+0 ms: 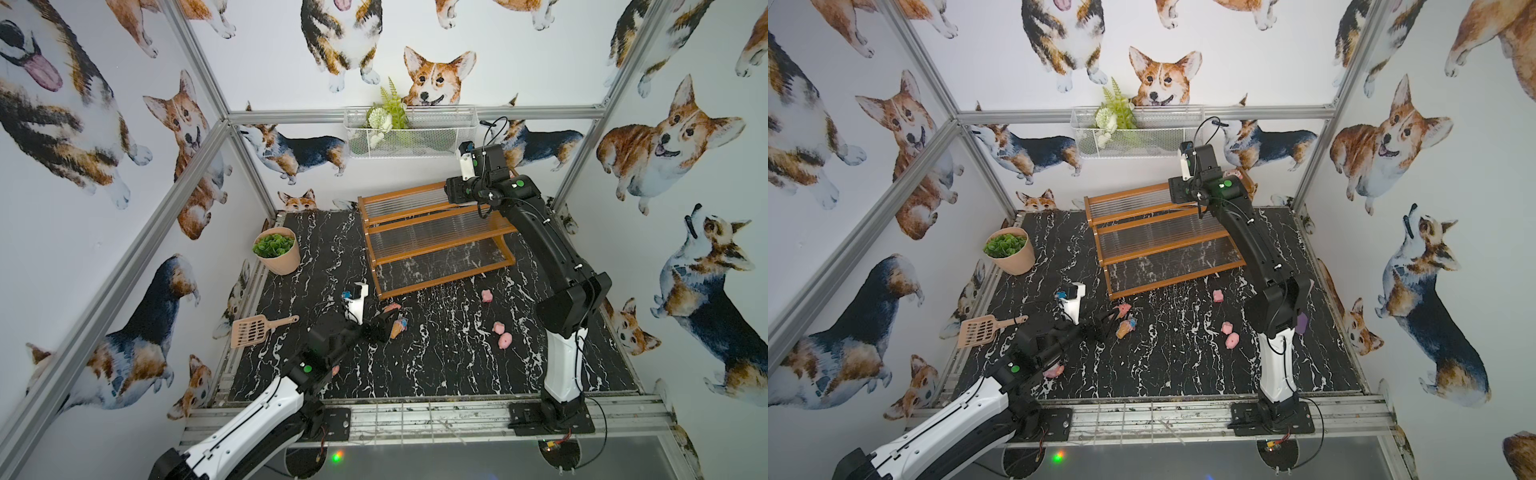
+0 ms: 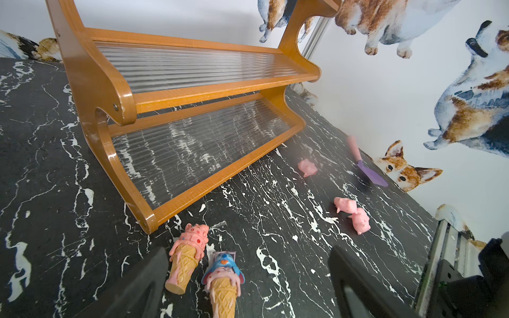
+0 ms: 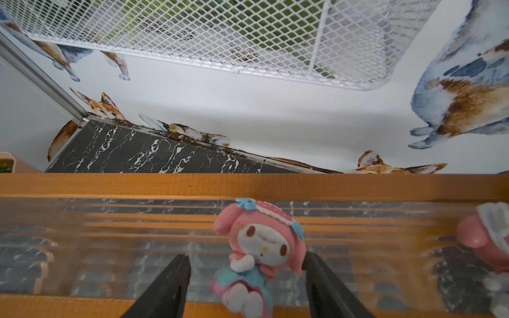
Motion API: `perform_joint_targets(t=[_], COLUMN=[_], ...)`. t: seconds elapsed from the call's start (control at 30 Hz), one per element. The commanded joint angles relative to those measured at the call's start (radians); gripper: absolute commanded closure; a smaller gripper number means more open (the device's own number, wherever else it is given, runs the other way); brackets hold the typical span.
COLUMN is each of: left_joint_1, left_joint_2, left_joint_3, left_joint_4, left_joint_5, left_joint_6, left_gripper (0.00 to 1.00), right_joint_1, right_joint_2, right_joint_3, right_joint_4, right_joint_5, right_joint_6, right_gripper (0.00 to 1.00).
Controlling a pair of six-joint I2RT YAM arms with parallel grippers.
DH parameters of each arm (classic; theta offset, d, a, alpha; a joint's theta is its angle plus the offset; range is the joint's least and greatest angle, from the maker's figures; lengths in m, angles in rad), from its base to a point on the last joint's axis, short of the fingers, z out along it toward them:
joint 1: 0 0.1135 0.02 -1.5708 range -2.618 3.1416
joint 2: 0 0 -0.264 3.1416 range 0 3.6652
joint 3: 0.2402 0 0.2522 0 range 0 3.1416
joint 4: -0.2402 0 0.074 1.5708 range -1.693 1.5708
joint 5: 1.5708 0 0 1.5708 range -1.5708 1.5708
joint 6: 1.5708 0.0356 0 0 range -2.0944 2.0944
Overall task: Organize plastic toys on shelves
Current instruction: Place the plastic toy on the shelf.
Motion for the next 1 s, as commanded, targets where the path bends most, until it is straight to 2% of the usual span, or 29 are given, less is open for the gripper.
perform_joint_targets(t=[0.0,0.3,0.4,0.6,0.87,0.9,0.97], left_joint_1=[0.002,0.003,0.003,0.002,0.002,0.002,0.002], left_joint_2=[0.001,0.003,0.004,0.004,0.004,0.004,0.004], left_joint_3=[0.007,0.008,0.01,0.011,0.01,0.008,0.008], left_joint_4=[0.011,0.008,0.009,0.009,0.009,0.008,0.009], left_joint_5=[-0.005,-0.004,-0.003,-0.001,0.0,0.0,0.001], left_joint_6=[0.005,0.005,0.005,0.005,0.006,0.005,0.005], left_gripper=[0.05,0.05,0.05,0.05,0.05,0.05,0.05], right_joint_1=[0.001,0.001,0.001,0.0,0.001,0.001,0.002], right_joint_2=[0.013,0.014,0.011,0.011,0.011,0.008,-0.005], right_joint_3=[0.013,0.01,0.011,0.02,0.042,0.045,0.044], right_joint_4=[-0.033,-0.046,-0.05,-0.065,-0.093,-0.101,-0.107], right_joint_5=[0.03,0.031,0.034,0.054,0.021,0.01,0.002], right_joint_6=[-0.023,-0.047,-0.07,-0.118,-0.138,-0.139,-0.139], right_gripper=[0.31,0.36,0.45,0.49,0.38,0.32,0.28])
